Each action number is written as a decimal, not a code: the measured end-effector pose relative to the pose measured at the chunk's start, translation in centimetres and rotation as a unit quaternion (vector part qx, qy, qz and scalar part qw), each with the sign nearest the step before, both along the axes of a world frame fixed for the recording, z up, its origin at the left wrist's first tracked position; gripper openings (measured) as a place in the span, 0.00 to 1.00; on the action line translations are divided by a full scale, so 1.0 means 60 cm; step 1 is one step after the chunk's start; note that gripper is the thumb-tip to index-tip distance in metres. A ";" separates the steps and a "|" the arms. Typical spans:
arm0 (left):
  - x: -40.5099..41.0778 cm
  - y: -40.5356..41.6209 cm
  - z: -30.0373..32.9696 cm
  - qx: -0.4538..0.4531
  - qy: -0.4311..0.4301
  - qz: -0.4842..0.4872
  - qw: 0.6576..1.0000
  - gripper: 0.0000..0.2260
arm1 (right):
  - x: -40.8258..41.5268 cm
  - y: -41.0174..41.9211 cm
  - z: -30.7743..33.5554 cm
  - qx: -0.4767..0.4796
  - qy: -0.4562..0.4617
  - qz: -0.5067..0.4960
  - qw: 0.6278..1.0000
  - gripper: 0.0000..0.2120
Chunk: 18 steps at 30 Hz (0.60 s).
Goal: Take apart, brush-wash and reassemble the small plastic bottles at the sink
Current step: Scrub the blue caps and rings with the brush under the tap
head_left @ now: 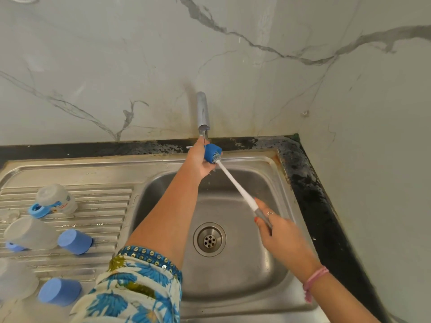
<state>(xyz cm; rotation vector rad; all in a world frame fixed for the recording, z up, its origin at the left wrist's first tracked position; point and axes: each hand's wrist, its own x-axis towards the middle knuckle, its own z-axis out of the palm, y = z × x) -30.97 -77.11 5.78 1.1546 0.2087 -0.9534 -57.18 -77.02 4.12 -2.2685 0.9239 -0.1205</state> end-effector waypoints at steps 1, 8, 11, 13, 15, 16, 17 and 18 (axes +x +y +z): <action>-0.001 0.002 -0.001 -0.034 0.018 0.007 0.999 0.05 | 0.000 0.008 0.003 0.121 -0.053 -0.030 0.991 0.21; -0.011 0.022 -0.017 -0.198 0.084 0.066 0.974 0.09 | -0.037 0.000 0.034 0.876 -0.156 -0.048 0.454 0.21; 0.006 0.034 -0.017 -0.147 0.044 0.092 0.984 0.10 | -0.054 -0.008 0.061 0.647 -0.095 -0.107 0.749 0.19; 0.012 0.039 -0.022 -0.106 0.032 0.099 0.989 0.15 | -0.062 -0.018 0.079 0.492 -0.095 -0.126 0.856 0.17; 0.005 0.039 -0.025 -0.097 0.046 0.089 0.990 0.19 | -0.054 -0.017 0.092 0.398 -0.111 -0.126 0.902 0.13; -0.003 0.037 -0.022 -0.102 0.058 0.078 0.990 0.18 | -0.045 -0.010 0.093 0.353 -0.112 -0.118 0.921 0.13; -0.011 0.034 -0.020 -0.109 0.071 0.071 0.989 0.17 | -0.036 -0.002 0.089 0.302 -0.100 -0.101 0.943 0.13; -0.016 0.030 -0.020 -0.118 0.079 0.069 0.987 0.16 | -0.028 0.006 0.083 0.239 -0.083 -0.080 0.964 0.16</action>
